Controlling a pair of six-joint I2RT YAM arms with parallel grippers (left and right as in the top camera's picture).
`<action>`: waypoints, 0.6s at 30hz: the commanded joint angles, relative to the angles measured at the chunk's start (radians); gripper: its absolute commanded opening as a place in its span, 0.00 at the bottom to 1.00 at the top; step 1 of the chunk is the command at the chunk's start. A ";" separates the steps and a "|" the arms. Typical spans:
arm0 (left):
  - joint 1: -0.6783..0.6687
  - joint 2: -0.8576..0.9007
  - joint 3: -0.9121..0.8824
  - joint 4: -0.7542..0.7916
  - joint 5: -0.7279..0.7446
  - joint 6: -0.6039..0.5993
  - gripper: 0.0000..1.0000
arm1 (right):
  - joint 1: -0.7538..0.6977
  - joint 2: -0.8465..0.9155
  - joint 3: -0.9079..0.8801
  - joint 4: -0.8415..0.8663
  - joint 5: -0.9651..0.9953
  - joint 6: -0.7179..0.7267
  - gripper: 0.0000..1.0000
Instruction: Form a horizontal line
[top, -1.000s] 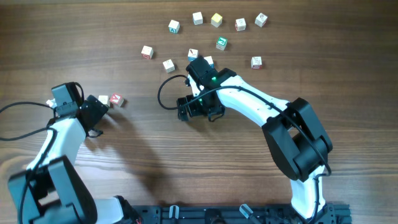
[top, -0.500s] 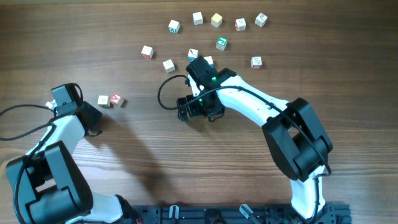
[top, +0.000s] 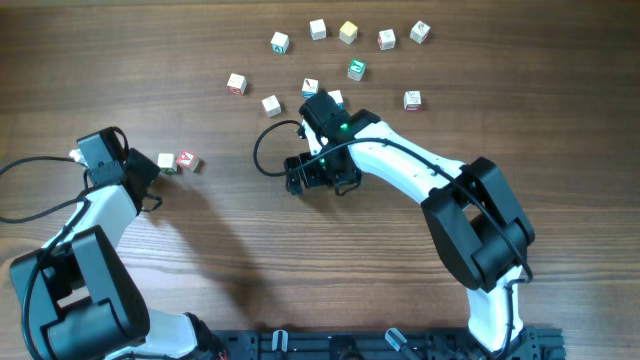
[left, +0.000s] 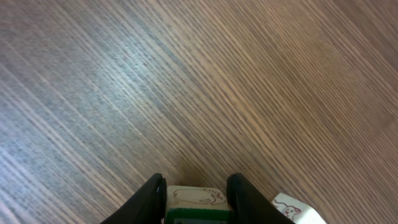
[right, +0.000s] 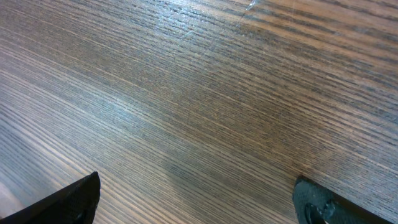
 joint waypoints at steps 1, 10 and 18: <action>0.005 0.009 -0.002 0.008 0.034 0.028 0.32 | -0.002 0.003 -0.005 0.005 0.037 -0.002 1.00; 0.004 0.009 -0.002 0.116 0.063 0.130 0.32 | -0.002 0.003 -0.005 0.006 0.037 -0.002 1.00; 0.004 0.016 -0.002 0.130 0.141 0.286 0.31 | -0.002 0.003 -0.005 0.025 0.041 -0.002 1.00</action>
